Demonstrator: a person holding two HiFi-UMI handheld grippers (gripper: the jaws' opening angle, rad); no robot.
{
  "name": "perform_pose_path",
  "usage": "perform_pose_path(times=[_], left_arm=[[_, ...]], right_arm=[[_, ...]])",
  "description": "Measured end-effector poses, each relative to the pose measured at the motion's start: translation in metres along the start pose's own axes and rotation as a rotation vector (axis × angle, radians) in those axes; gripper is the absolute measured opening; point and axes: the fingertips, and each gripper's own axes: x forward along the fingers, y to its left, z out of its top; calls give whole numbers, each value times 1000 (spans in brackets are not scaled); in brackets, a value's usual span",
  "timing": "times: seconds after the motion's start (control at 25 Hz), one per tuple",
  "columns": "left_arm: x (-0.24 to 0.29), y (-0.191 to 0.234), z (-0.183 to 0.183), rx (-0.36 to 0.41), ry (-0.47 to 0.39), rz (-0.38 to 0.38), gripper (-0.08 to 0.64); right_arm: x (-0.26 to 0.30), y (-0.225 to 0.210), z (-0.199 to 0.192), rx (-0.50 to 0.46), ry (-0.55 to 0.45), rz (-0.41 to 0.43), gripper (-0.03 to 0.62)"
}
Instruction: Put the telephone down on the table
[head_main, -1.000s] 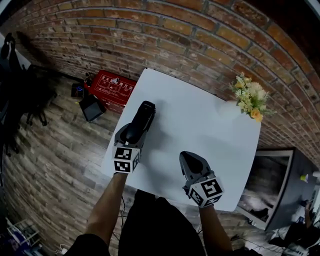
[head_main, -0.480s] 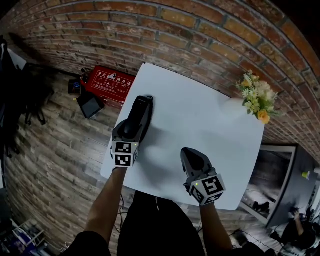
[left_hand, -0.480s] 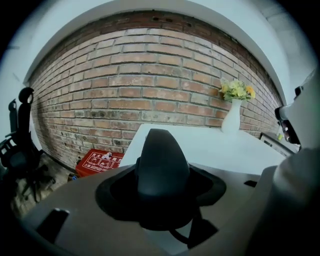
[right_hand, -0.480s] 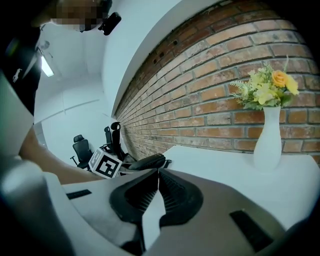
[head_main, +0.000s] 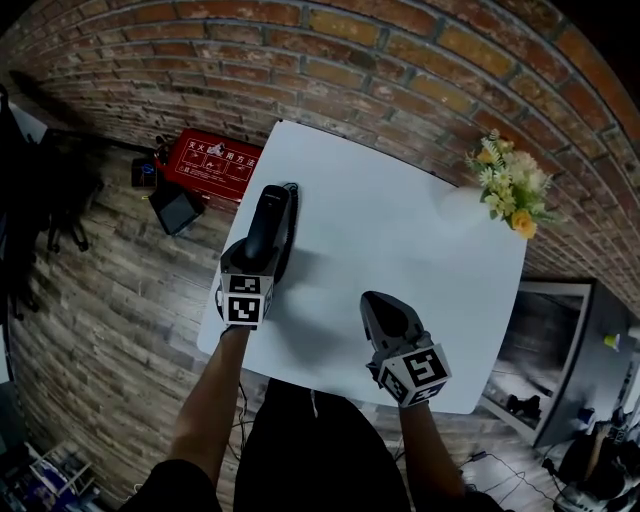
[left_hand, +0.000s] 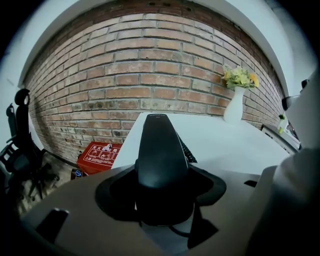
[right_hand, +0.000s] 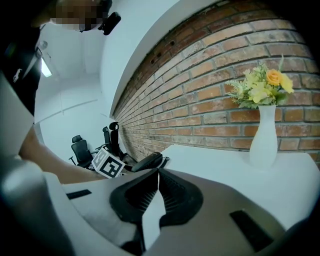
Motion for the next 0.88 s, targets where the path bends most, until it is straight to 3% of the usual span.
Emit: perform_pose_path(times=[0.36,0.52,0.88], left_arm=[[4,-1,-2,25,27,31,279],[0,2,-4,11,27,40,315],[-58,-7,2,-27,-47,64,334]], right_arm=[[-13,2,-4,-8,-1,-3,23],[-24,2,-5,-17,-8,-3,23],[-62,9,-5,-44,-51,11,23]])
